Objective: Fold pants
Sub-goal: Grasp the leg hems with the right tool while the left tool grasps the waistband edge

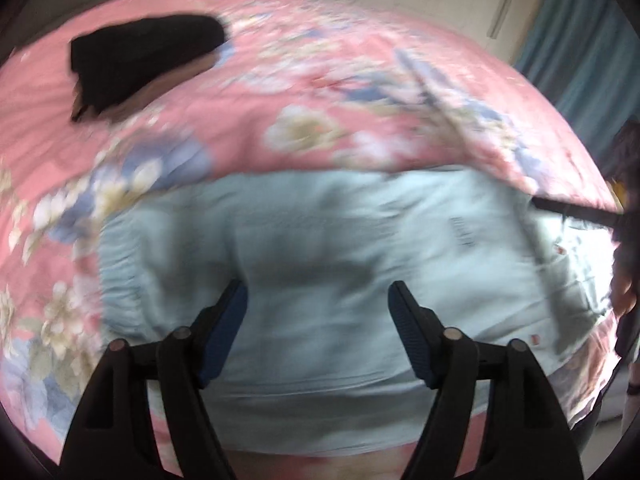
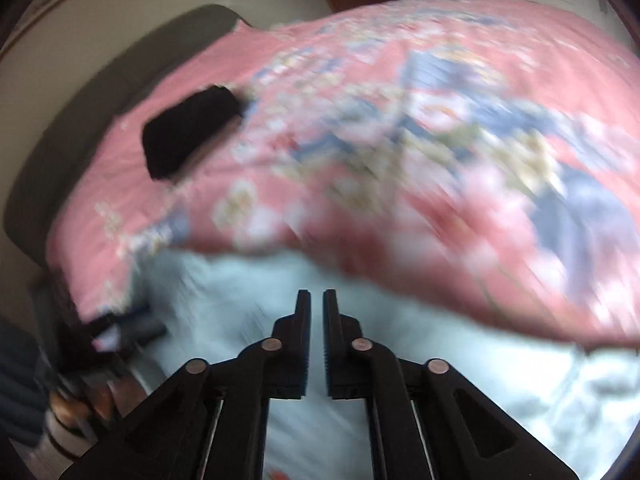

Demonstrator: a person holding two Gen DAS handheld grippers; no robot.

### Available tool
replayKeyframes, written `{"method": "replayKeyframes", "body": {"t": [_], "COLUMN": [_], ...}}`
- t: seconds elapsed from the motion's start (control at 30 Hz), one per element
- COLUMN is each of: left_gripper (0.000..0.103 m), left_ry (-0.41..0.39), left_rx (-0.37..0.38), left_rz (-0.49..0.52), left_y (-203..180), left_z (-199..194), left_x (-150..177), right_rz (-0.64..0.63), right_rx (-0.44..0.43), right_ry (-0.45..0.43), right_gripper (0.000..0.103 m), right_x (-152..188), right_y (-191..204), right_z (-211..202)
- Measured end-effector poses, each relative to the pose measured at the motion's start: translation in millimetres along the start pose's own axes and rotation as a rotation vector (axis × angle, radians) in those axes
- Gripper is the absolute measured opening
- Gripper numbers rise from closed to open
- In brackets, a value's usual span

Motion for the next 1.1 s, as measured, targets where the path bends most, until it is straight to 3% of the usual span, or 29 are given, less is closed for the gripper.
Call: {"method": "replayKeyframes", "body": {"t": [0.03,0.13,0.27,0.43,0.53,0.6,0.63,0.67,0.8,0.9,0.93,1.0,1.03,1.1], "left_gripper": [0.077,0.076,0.077,0.077,0.078,0.079,0.079,0.079,0.079,0.079,0.079,0.079,0.079,0.079], "left_ry": [0.012,0.086,0.105,0.083,0.061,0.070,0.075,0.079,0.102,0.104,0.107,0.120,0.128,0.145], "left_rx": [0.011,-0.042,-0.085,-0.012,0.062,0.118,0.135,0.144,0.205,0.215,0.226,0.262,0.282,0.330], "left_rz": [0.020,0.041,0.045,0.045,0.092,0.126,0.144,0.163,0.202,0.209,0.205,0.185,0.171,0.149], "left_y": [-11,-27,-27,-47,-85,-112,-124,-138,-174,-188,-190,-192,-192,-197], "left_z": [5,32,38,25,18,19,19,20,20,19,19,17,18,17], "left_x": [-2,-3,2,2,-7,-11,-13,-14,-15,-12,-11,-8,-9,-9], "right_rz": [0.022,0.152,0.341,0.731,0.827,0.844,0.865,0.891,0.920,0.888,0.877,0.847,0.822,0.757], "right_rx": [0.003,0.001,0.056,0.091,-0.020,-0.072,-0.095,-0.122,-0.263,-0.251,-0.227,-0.151,-0.135,-0.095], "right_ry": [0.013,0.008,-0.092,-0.301,-0.409,-0.421,-0.414,-0.407,-0.473,-0.506,-0.520,-0.553,-0.560,-0.578], "right_gripper": [0.016,0.017,0.017,0.019,0.023,0.035,0.048,0.051,0.051,0.051,0.050,0.036,0.014,0.007], "right_x": [10,36,80,186,236,256,263,269,260,240,236,227,223,211], "right_y": [-12,-55,-133,-243,-254,-251,-250,-250,-259,-266,-266,-261,-255,-240], "right_z": [2,0,-50,-140,-170,-171,-165,-158,-147,-141,-141,-143,-144,-149]}}
Point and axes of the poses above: each gripper's, at about its wrist camera, not at the fingertips, and z roughly the way its jaws point, y to its left, x to its underside, the point moved 7 cm from there along z, roughly the way its jaws point, and after that the axes turned 15 degrees about y, right-handed, at the moved point
